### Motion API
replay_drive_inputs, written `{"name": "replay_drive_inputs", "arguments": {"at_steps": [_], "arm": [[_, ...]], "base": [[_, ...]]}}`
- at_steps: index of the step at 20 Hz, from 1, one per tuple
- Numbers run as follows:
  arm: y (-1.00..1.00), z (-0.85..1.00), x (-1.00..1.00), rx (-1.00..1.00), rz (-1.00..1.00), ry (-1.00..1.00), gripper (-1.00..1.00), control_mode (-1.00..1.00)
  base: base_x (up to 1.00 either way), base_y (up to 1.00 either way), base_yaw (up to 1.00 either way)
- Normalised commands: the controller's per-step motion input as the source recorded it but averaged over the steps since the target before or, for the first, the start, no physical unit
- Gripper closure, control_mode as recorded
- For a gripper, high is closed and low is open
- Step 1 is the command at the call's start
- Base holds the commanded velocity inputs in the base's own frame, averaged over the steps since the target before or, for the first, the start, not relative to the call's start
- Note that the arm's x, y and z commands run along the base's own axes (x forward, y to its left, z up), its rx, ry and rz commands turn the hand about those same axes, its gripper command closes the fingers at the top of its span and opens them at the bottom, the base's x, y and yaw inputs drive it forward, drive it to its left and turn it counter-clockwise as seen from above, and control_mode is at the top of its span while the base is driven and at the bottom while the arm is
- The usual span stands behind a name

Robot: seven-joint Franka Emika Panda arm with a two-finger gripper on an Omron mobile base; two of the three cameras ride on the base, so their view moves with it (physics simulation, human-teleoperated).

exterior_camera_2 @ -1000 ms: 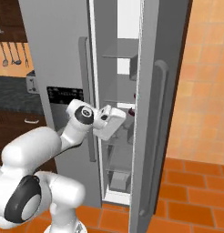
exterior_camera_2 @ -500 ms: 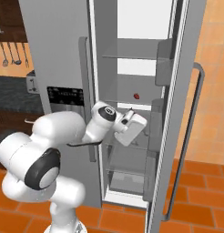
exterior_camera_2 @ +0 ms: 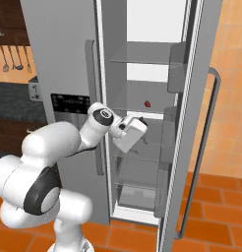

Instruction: Take the strawberry from the fridge and place it on top of the pancake, located on the dining counter.

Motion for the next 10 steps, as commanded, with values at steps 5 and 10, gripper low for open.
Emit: {"name": "replay_drive_inputs", "arguments": {"at_steps": [5,10], "arm": [[1.00,0.13,-0.31,0.29,-0.03,-0.16,-1.00,-1.00],[1.00,0.00,-0.36,0.51,-0.05,-0.20,-1.00,-1.00]], "base": [[0.00,0.00,0.00],[0.00,0.00,0.00]]}}
